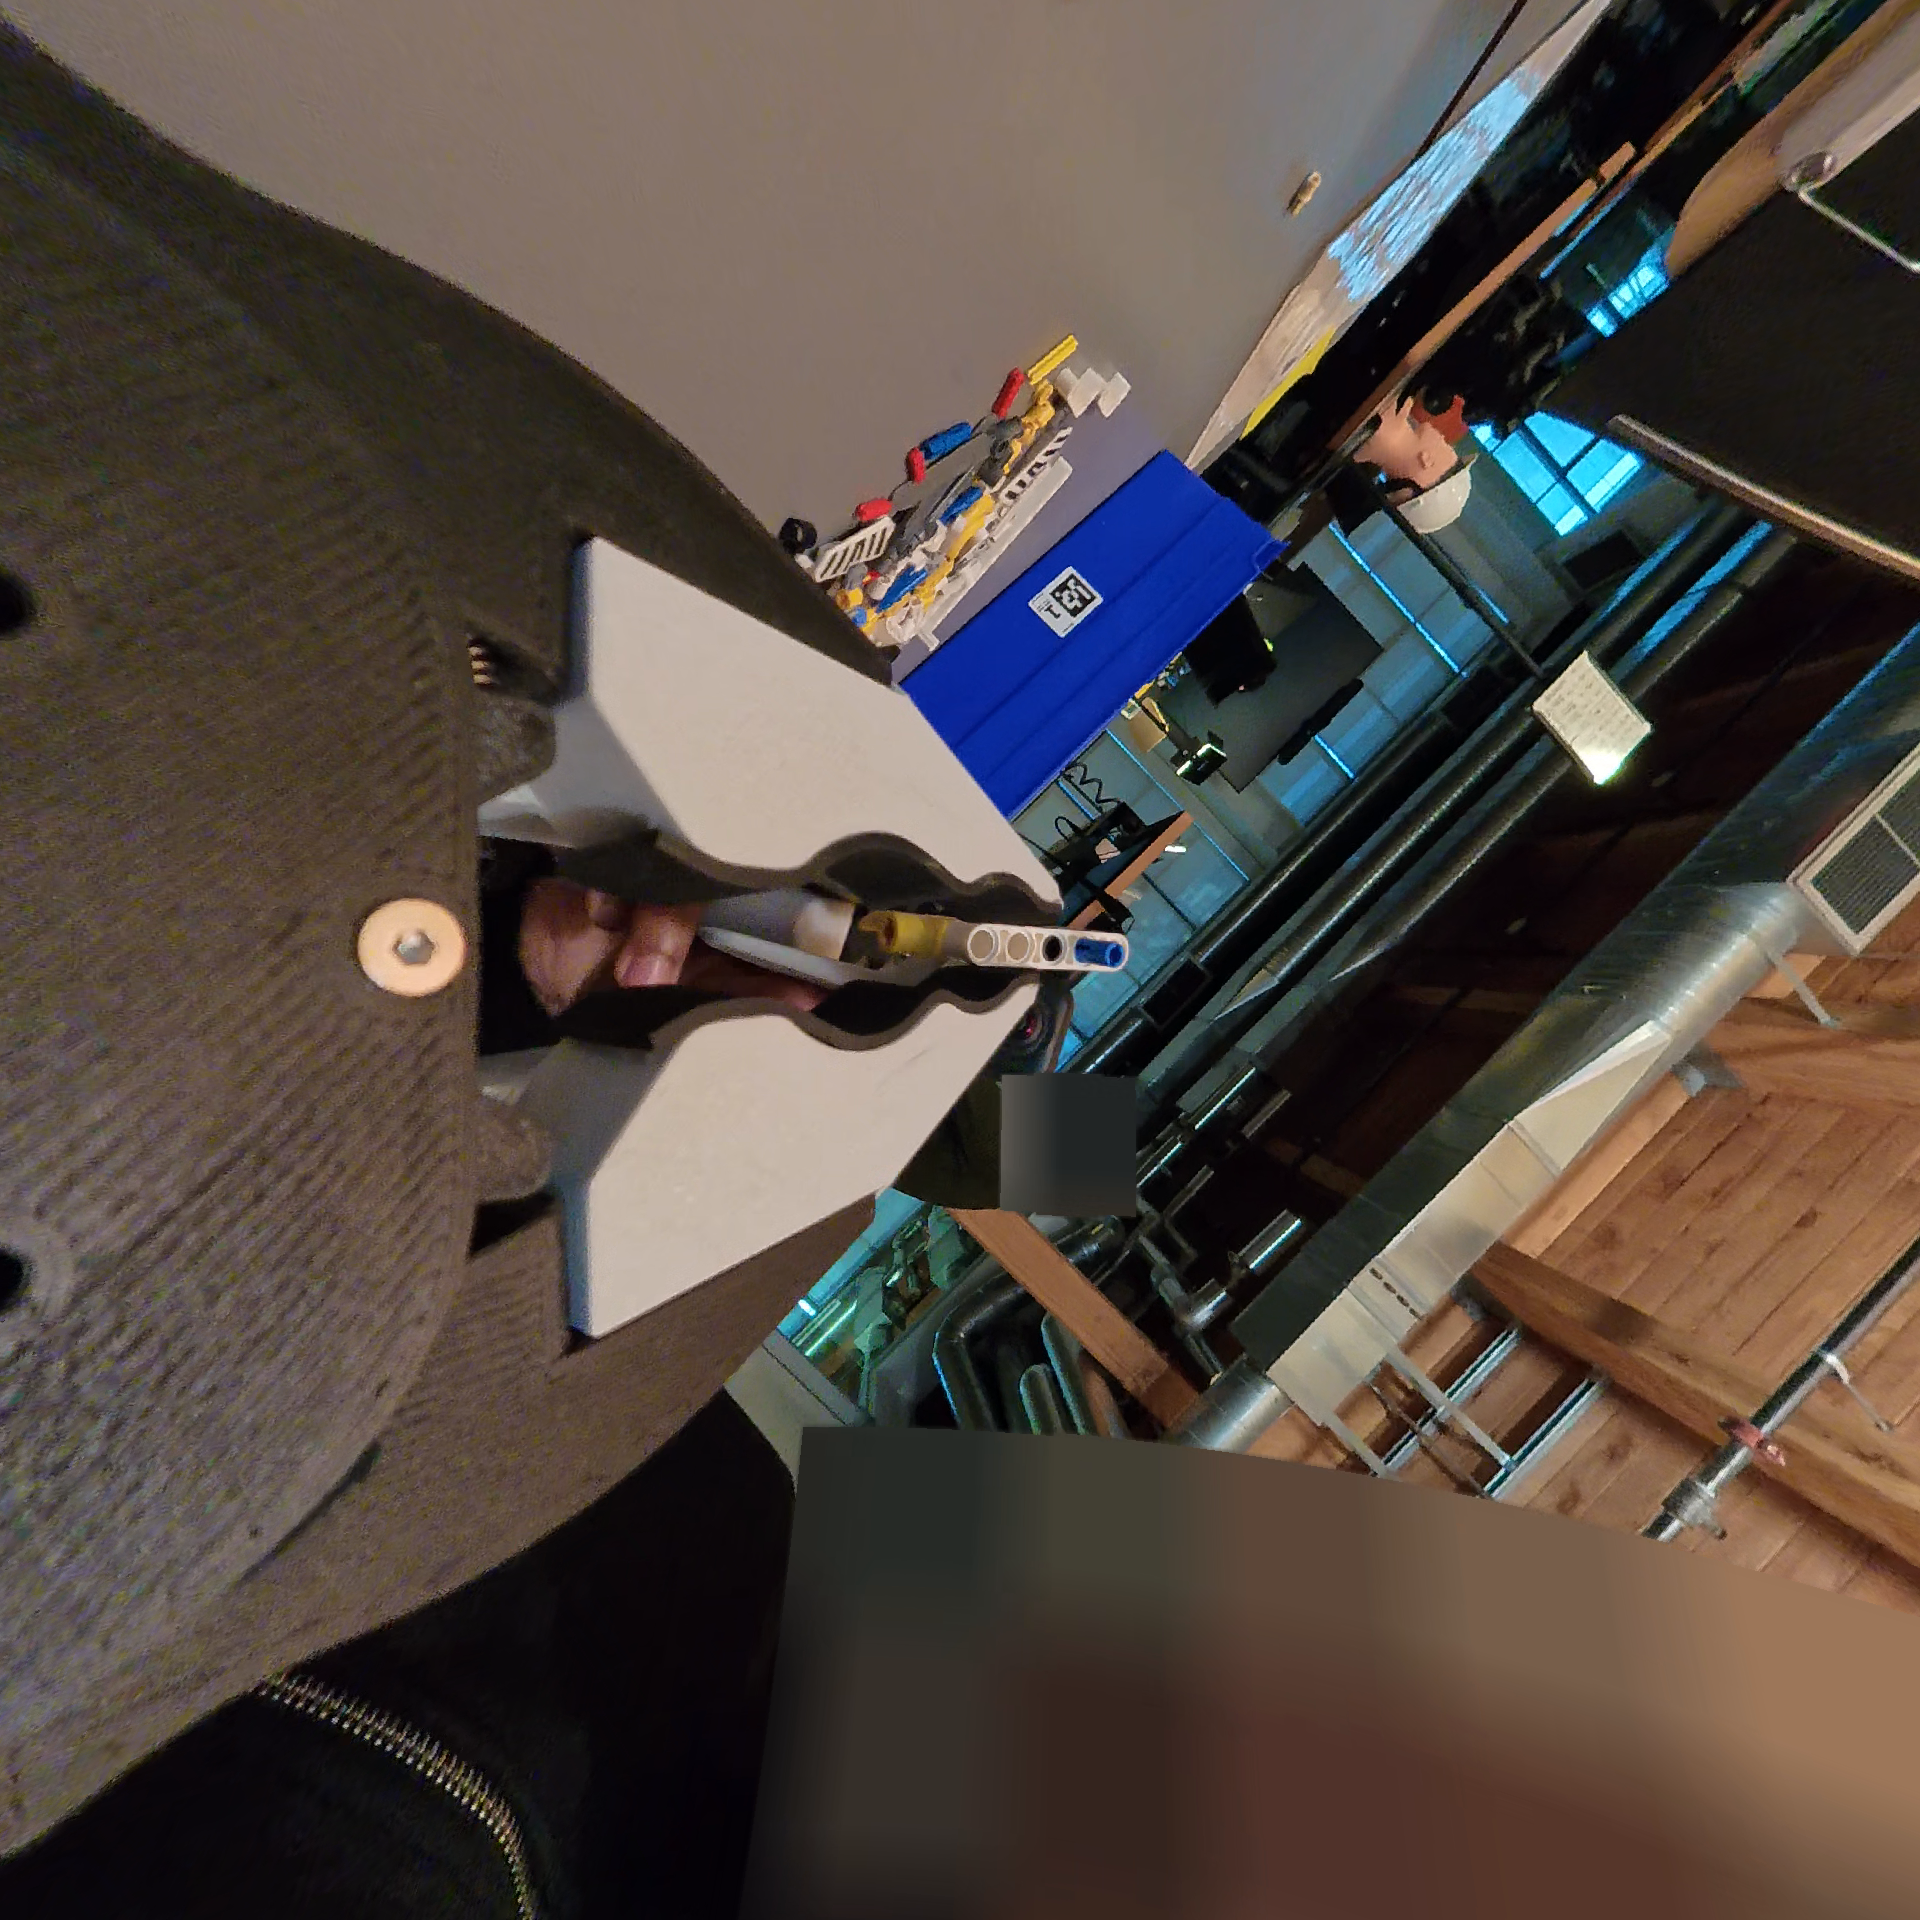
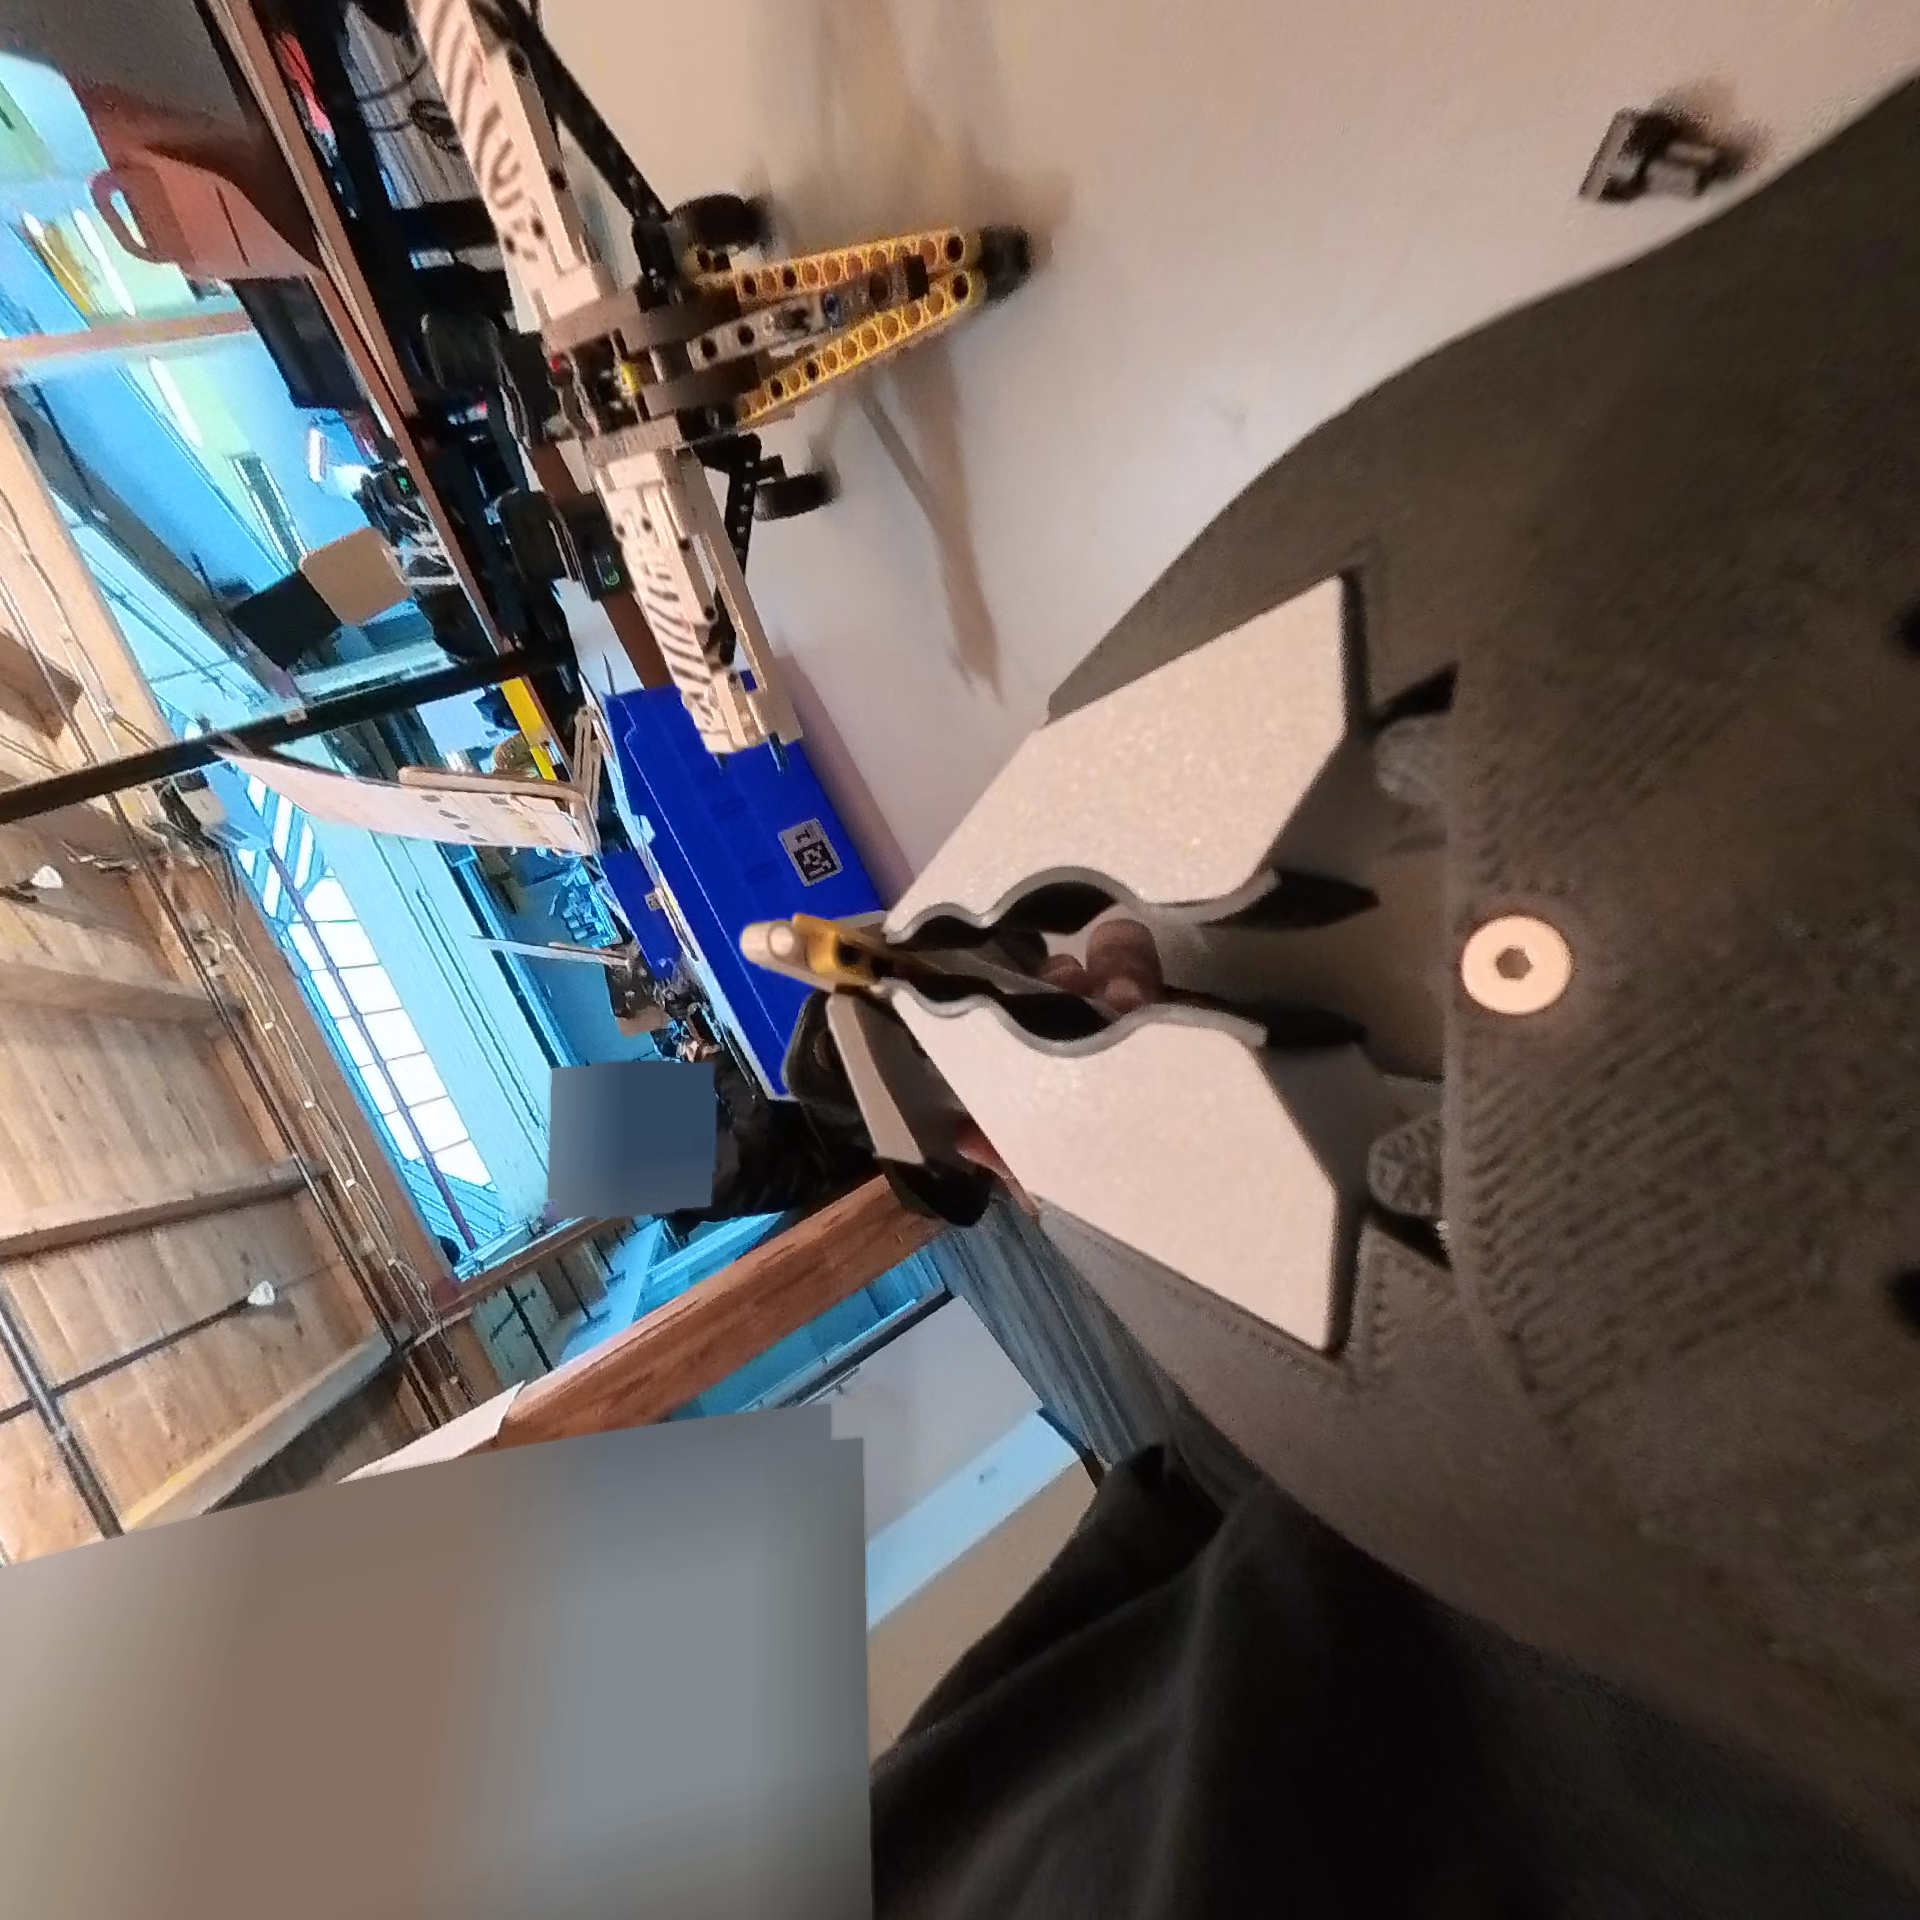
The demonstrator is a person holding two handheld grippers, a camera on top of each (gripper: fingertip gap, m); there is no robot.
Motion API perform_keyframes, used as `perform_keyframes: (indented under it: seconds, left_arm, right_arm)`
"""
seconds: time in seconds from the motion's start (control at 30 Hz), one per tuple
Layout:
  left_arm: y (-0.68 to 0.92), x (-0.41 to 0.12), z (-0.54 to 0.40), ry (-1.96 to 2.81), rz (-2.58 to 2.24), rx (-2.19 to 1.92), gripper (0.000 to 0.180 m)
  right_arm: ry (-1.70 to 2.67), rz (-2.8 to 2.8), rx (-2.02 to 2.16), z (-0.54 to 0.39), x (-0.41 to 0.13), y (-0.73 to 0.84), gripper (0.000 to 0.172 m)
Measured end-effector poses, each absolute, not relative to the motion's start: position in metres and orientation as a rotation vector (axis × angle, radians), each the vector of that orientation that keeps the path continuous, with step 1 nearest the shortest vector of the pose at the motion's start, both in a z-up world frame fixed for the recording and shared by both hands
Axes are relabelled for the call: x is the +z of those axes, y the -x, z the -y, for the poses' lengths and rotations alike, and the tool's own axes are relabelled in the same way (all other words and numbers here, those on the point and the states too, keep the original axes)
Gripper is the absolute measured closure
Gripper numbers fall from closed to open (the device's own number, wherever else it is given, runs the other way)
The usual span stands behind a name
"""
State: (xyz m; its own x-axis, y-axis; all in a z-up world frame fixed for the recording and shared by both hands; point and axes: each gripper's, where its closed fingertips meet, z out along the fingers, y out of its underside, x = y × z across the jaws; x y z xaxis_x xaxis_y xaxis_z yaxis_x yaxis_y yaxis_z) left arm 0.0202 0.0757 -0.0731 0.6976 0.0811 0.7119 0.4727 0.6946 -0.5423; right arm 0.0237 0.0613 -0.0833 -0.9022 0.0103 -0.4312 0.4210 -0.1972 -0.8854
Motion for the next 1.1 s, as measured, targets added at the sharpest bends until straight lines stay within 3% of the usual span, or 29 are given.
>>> perform_keyframes:
  seconds: [0.47,0.53,0.57,0.67,0.87,1.1]
  left_arm:
    - [-0.014,-0.076,-0.062,0.624,0.875,-0.258,0.175]
    - [0.003,-0.067,0.033,0.249,0.934,-0.161,0.179]
    - [0.002,-0.061,0.053,0.330,0.917,-0.072,0.177]
    - [-0.015,-0.039,0.018,0.536,0.832,-0.002,0.176]
    - [-0.005,-0.065,-0.011,0.537,0.877,-0.207,0.177]
    - [0.001,-0.079,-0.022,0.570,0.914,-0.263,0.178]
  right_arm:
    - [-0.688,-1.599,-2.022,-0.059,-0.091,-0.018,0.172]
    - [-0.785,-1.551,-2.069,-0.081,-0.094,0.002,0.172]
    - [-0.805,-1.551,-2.085,-0.087,-0.094,0.011,0.172]
    - [-0.774,-1.613,-2.102,-0.079,-0.092,0.014,0.172]
    - [-0.708,-1.746,-2.059,-0.075,-0.097,0.005,0.172]
    - [-0.835,-2.100,-1.656,-0.068,-0.150,0.008,0.172]
